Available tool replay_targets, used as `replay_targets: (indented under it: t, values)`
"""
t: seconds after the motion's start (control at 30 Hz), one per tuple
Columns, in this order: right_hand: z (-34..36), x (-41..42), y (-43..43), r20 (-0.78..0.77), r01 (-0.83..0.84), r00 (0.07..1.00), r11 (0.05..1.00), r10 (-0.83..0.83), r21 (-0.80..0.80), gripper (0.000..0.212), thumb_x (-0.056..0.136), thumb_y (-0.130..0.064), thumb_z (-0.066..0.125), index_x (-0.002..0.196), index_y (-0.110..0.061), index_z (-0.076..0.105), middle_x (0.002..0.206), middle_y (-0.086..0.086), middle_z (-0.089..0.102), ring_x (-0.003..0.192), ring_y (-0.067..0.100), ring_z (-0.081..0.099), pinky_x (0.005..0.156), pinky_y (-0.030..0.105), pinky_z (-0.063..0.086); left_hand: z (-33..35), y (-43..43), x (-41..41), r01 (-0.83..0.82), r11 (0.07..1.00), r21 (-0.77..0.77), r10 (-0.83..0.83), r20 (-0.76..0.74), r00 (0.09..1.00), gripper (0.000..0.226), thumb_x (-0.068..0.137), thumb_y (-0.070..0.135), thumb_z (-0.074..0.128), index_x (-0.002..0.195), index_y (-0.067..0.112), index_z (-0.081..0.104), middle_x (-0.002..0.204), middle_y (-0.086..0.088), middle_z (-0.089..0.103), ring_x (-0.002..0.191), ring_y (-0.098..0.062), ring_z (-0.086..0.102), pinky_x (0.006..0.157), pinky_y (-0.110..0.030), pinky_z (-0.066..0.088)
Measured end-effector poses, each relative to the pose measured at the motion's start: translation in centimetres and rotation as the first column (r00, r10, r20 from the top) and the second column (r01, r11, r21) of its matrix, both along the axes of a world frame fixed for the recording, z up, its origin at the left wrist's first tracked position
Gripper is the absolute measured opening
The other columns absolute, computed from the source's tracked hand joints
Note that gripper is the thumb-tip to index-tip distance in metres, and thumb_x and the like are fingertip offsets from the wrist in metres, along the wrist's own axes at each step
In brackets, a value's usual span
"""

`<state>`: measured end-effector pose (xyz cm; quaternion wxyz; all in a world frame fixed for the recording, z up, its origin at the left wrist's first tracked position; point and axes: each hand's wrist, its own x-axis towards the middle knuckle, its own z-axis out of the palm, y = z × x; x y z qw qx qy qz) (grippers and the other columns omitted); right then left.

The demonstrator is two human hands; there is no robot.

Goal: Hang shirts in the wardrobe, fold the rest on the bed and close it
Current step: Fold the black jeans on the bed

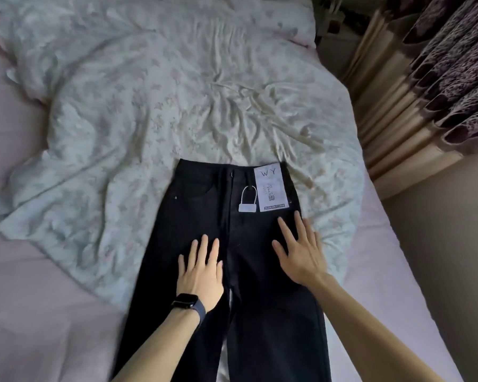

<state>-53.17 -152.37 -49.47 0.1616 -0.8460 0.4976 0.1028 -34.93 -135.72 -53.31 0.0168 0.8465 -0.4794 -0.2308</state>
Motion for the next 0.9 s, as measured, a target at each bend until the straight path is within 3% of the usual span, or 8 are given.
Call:
replay_targets:
  t: [0.17, 0.27, 0.37, 0.47, 0.67, 0.77, 0.83, 0.9]
  values:
    - [1.2, -0.5, -1.5, 0.161, 0.111, 0.980, 0.993, -0.116, 0.040, 0.049, 0.100, -0.044, 0.048, 0.147, -0.035, 0.039, 0.164, 0.006, 0.019, 0.145, 0.031, 0.022, 0.116, 0.047, 0.027, 2.3, 1.8, -8.3, -0.229, 0.935, -0.269, 0.236, -0.007, 0.972, 0.061, 0.097, 0.017, 0.053, 0.155, 0.015, 0.032, 0.159, -0.016, 0.031, 0.142, -0.036, 0.036, 0.111, -0.057, 0.036]
    - [1.1, -0.5, -2.5, 0.232, 0.149, 0.959, 0.987, -0.160, 0.062, 0.042, 0.100, -0.042, 0.049, 0.140, -0.031, 0.048, 0.153, 0.001, 0.037, 0.138, 0.031, 0.027, 0.111, 0.046, 0.030, 3.3, 2.6, -13.2, -0.197, 0.878, -0.436, 0.260, 0.088, 0.962, 0.048, 0.096, 0.036, 0.059, 0.138, 0.014, 0.055, 0.144, -0.015, 0.045, 0.122, -0.034, 0.051, 0.100, -0.054, 0.047]
    - [1.0, -0.8, -4.1, 0.301, 0.157, 0.935, 0.979, -0.189, 0.129, 0.038, 0.099, -0.037, 0.052, 0.135, -0.027, 0.055, 0.144, 0.004, 0.044, 0.133, 0.030, 0.032, 0.109, 0.040, 0.032, 4.1, 2.6, -18.6, -0.183, 0.937, -0.298, 0.214, 0.075, 0.974, 0.065, 0.085, 0.070, 0.053, 0.117, 0.014, 0.060, 0.130, -0.012, 0.052, 0.120, -0.035, 0.053, 0.095, -0.052, 0.048]
    - [0.7, -1.1, -5.5, 0.324, 0.115, 0.932, 0.980, -0.163, 0.161, 0.036, 0.097, -0.033, 0.057, 0.132, -0.025, 0.057, 0.141, 0.007, 0.046, 0.131, 0.030, 0.035, 0.107, 0.036, 0.033, 4.1, 1.3, -22.8, -0.236, 0.970, -0.053, 0.238, 0.034, 0.971, 0.093, 0.070, 0.087, 0.048, 0.123, 0.011, 0.061, 0.137, -0.016, 0.053, 0.132, -0.046, 0.046, 0.098, -0.064, 0.045]
    - [0.4, -1.4, -5.3, 0.375, 0.088, 0.919, 0.990, -0.123, 0.110, 0.035, 0.096, -0.024, 0.061, 0.131, -0.020, 0.058, 0.138, 0.007, 0.045, 0.130, 0.026, 0.038, 0.106, 0.034, 0.037, 3.7, -0.6, -25.3, -0.251, 0.933, 0.258, 0.275, -0.060, 0.960, 0.090, 0.087, 0.058, 0.050, 0.154, 0.010, 0.013, 0.163, -0.022, -0.008, 0.147, -0.052, -0.009, 0.110, -0.071, 0.017]
    - [1.1, -1.4, -4.0, 0.431, 0.050, 0.900, 0.998, -0.061, 0.036, 0.036, 0.097, -0.012, 0.055, 0.133, -0.015, 0.057, 0.138, 0.006, 0.043, 0.123, 0.029, 0.047, 0.100, 0.033, 0.041, 5.5, -0.6, -24.8, -0.228, 0.933, 0.278, 0.260, -0.085, 0.962, 0.074, 0.090, 0.035, 0.054, 0.152, 0.013, 0.021, 0.163, -0.019, 0.007, 0.145, -0.048, 0.016, 0.097, -0.058, 0.044]
    - [2.4, -1.1, -3.0, 0.494, 0.044, 0.868, 0.998, -0.062, 0.048, 0.040, 0.096, -0.005, 0.049, 0.135, -0.013, 0.056, 0.139, 0.005, 0.042, 0.115, 0.029, 0.054, 0.095, 0.034, 0.046, 7.2, 0.4, -23.2, -0.242, 0.945, 0.220, 0.267, -0.088, 0.960, 0.056, 0.090, 0.026, 0.055, 0.143, 0.019, 0.039, 0.143, -0.010, 0.033, 0.117, -0.037, 0.049, 0.076, -0.042, 0.051]
    - [4.1, -0.2, -2.1, 0.541, 0.057, 0.837, 0.996, -0.083, 0.063, 0.044, 0.094, -0.003, 0.044, 0.135, -0.013, 0.057, 0.139, 0.003, 0.043, 0.114, 0.027, 0.056, 0.092, 0.029, 0.045, 8.8, 1.6, -20.5, -0.322, 0.929, 0.183, 0.357, -0.205, 0.912, 0.043, 0.089, 0.023, 0.054, 0.131, 0.027, 0.053, 0.120, -0.001, 0.047, 0.091, -0.027, 0.056, 0.066, -0.035, 0.049]
